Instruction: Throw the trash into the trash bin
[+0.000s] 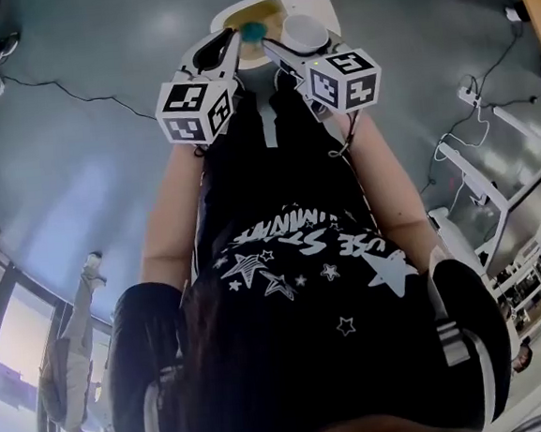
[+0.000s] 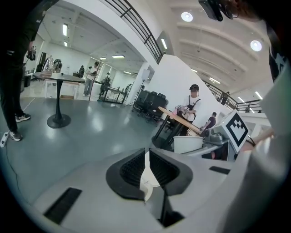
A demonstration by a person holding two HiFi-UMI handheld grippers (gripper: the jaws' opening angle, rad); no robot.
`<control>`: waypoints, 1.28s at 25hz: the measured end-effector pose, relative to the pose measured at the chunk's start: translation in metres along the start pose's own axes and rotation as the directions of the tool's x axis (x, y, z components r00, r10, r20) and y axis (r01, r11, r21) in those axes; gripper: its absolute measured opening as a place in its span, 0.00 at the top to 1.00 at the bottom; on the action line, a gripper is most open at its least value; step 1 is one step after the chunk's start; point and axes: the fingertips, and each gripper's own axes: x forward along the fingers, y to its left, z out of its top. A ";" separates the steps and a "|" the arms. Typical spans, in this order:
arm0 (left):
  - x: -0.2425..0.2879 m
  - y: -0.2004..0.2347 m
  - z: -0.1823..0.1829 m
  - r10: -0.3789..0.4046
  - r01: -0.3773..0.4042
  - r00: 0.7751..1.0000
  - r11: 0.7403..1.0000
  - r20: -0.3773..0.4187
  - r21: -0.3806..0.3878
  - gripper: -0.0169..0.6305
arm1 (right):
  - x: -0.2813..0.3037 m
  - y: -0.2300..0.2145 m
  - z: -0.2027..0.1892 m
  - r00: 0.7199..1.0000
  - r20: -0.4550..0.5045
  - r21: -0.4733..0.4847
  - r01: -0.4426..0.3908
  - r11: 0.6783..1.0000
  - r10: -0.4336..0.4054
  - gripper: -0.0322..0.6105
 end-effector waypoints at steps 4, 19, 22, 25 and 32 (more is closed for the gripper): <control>0.025 -0.005 -0.022 0.035 -0.036 0.999 0.999 -0.024 -0.029 0.91 | 0.010 -0.026 -0.019 0.999 -0.044 -0.004 -0.016 1.000 0.016 0.44; 0.081 0.038 -0.077 0.153 -0.161 0.985 0.981 -0.076 -0.106 0.91 | 0.075 -0.066 -0.058 0.984 -0.167 -0.027 -0.075 0.997 0.070 0.44; 0.084 0.045 -0.088 0.173 -0.184 0.981 0.976 -0.090 -0.121 0.91 | 0.084 -0.069 -0.067 0.981 -0.179 -0.018 -0.077 0.997 0.072 0.44; 0.089 0.052 -0.098 0.187 -0.200 0.977 0.971 -0.104 -0.133 0.91 | 0.092 -0.074 -0.073 0.979 -0.190 -0.009 -0.076 0.997 0.073 0.44; 0.093 0.062 -0.132 0.204 -0.228 0.967 0.960 -0.151 -0.162 0.91 | 0.108 -0.082 -0.103 0.967 -0.241 0.013 -0.077 0.997 0.078 0.44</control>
